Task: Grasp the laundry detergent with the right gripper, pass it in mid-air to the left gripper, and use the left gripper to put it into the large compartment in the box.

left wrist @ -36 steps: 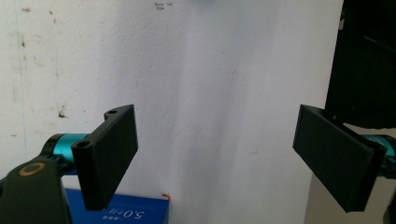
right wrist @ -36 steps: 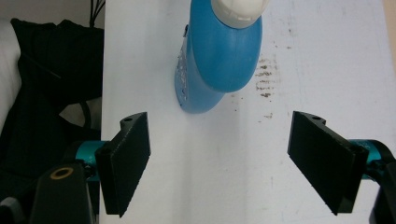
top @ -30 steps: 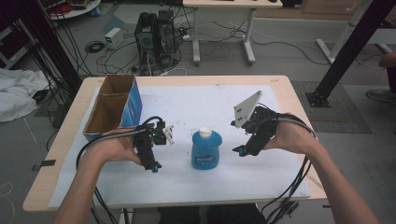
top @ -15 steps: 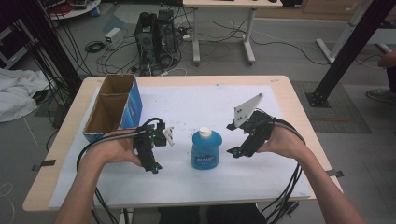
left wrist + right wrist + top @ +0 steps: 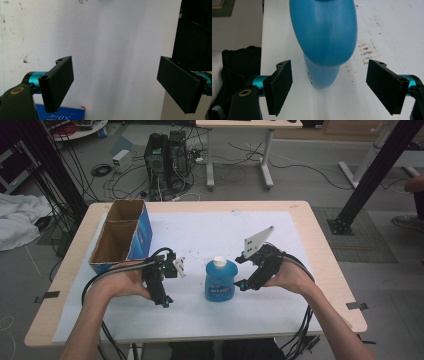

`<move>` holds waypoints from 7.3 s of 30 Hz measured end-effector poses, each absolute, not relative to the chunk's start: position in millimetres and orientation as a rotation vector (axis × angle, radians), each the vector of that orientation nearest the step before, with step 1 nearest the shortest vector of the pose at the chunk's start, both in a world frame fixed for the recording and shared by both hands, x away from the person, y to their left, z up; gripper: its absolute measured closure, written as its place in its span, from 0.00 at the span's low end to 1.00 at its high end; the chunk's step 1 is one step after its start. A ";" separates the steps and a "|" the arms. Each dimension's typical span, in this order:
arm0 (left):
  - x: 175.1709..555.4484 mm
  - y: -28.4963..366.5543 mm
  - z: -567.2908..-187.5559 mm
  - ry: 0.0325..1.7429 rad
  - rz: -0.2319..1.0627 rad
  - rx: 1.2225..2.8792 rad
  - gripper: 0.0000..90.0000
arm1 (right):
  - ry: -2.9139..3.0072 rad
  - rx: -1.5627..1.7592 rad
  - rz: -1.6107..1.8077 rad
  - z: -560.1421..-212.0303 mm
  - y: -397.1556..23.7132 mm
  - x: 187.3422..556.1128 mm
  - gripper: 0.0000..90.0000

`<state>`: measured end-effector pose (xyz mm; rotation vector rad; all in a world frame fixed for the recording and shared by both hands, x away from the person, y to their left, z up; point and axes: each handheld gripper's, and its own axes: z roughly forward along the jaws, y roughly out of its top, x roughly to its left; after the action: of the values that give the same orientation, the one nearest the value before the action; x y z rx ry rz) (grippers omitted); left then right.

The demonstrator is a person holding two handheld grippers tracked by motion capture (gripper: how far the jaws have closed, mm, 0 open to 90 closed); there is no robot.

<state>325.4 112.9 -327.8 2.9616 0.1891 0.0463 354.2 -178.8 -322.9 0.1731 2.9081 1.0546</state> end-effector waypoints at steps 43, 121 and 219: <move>321.1 115.8 -334.4 0.211 0.041 2.956 0.16 | 2.821 0.158 1.379 -374.0 -158.8 361.8 0.23; 320.9 117.1 -341.1 0.227 0.015 2.959 0.16 | 2.892 0.107 1.436 -383.7 -154.9 369.9 0.45; 376.0 -16.5 -234.8 0.054 0.021 2.863 0.24 | 2.789 -0.005 1.467 -333.3 -164.5 384.7 0.50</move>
<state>376.0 -16.5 -234.8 2.8627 0.0543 0.0206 384.7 -164.5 -333.3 -0.0052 2.7886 1.4667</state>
